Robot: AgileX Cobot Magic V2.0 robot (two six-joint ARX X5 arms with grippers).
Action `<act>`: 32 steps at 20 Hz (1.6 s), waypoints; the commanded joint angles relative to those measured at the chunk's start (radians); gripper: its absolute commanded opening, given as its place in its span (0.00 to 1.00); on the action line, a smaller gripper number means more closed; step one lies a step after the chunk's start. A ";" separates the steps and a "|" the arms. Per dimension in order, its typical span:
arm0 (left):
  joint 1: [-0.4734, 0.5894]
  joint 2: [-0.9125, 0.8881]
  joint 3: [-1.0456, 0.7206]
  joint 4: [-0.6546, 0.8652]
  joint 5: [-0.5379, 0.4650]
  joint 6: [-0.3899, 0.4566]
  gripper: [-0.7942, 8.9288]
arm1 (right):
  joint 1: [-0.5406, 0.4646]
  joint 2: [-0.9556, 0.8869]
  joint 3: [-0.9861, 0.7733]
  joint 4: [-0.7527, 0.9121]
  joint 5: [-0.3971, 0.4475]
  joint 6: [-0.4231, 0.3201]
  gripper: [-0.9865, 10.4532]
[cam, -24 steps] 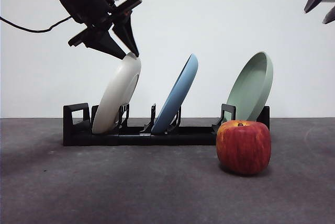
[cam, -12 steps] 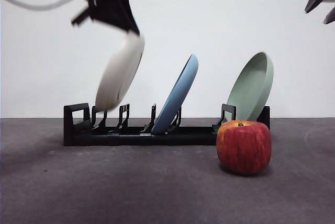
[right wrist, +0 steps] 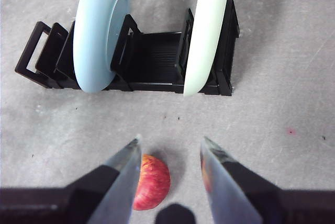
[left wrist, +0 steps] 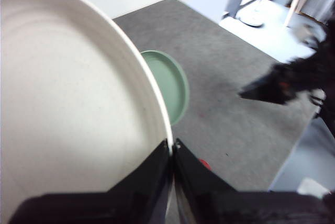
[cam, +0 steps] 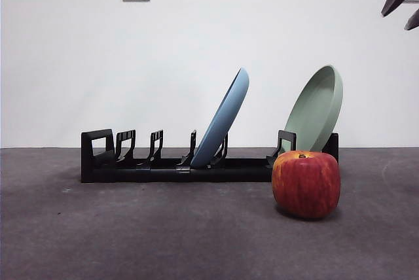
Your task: Take the yellow plate from the plate rack,put the plate on the table,take the apple from the table,put the apple in the plate
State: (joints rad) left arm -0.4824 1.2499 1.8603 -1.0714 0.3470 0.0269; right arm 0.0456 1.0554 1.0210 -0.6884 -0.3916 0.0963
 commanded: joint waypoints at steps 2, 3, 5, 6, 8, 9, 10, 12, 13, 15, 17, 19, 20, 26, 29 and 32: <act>-0.118 -0.061 0.001 -0.085 -0.146 0.038 0.07 | 0.002 0.002 0.001 0.002 0.001 -0.008 0.25; -0.163 -0.064 -0.002 -0.133 -0.204 0.038 0.07 | 0.002 0.002 0.001 0.001 0.001 -0.008 0.25; -0.253 -0.064 -0.036 -0.195 -0.303 0.033 0.07 | 0.002 0.002 0.001 0.001 0.001 -0.008 0.25; -0.291 -0.064 -0.072 -0.190 -0.344 0.019 0.07 | 0.002 0.002 0.001 0.002 0.001 -0.008 0.25; -0.363 -0.064 -0.166 -0.159 -0.399 -0.009 0.07 | 0.002 0.002 0.001 0.002 0.004 -0.008 0.25; -0.395 -0.064 -0.225 -0.127 -0.425 -0.027 0.07 | 0.002 0.002 0.001 0.002 0.004 -0.008 0.25; -0.422 -0.064 -0.289 -0.086 -0.448 -0.045 0.07 | 0.002 0.002 0.001 0.002 0.004 -0.008 0.25; -0.467 -0.058 -0.417 0.010 -0.470 -0.078 0.07 | 0.002 0.002 0.001 0.002 0.004 -0.008 0.25; -0.485 -0.047 -0.488 0.068 -0.483 -0.092 0.07 | 0.002 0.002 0.001 0.001 0.004 -0.008 0.25; -0.502 -0.013 -0.597 0.151 -0.502 -0.106 0.07 | 0.002 0.002 0.001 0.001 0.004 -0.008 0.25; -0.517 0.050 -0.692 0.240 -0.504 -0.106 0.07 | 0.002 0.002 0.001 0.001 0.004 -0.008 0.25; -0.526 0.129 -0.757 0.333 -0.504 -0.106 0.07 | 0.002 0.002 0.001 0.001 0.004 -0.008 0.25; -0.529 0.172 -0.777 0.362 -0.505 -0.105 0.07 | 0.002 0.002 0.001 0.001 0.004 -0.008 0.25; -0.552 0.407 -0.790 0.465 -0.512 -0.098 0.07 | 0.002 0.002 0.001 0.001 0.004 -0.008 0.25; -0.570 0.435 -0.790 0.488 -0.511 -0.099 0.07 | 0.002 0.002 0.001 0.001 0.002 -0.008 0.25; -0.571 0.435 -0.790 0.473 -0.501 -0.104 0.22 | 0.002 0.002 0.001 0.001 0.002 -0.008 0.25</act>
State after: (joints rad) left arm -1.0500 1.6749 1.0786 -0.5983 -0.1616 -0.0723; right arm 0.0456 1.0554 1.0206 -0.6884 -0.3901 0.0959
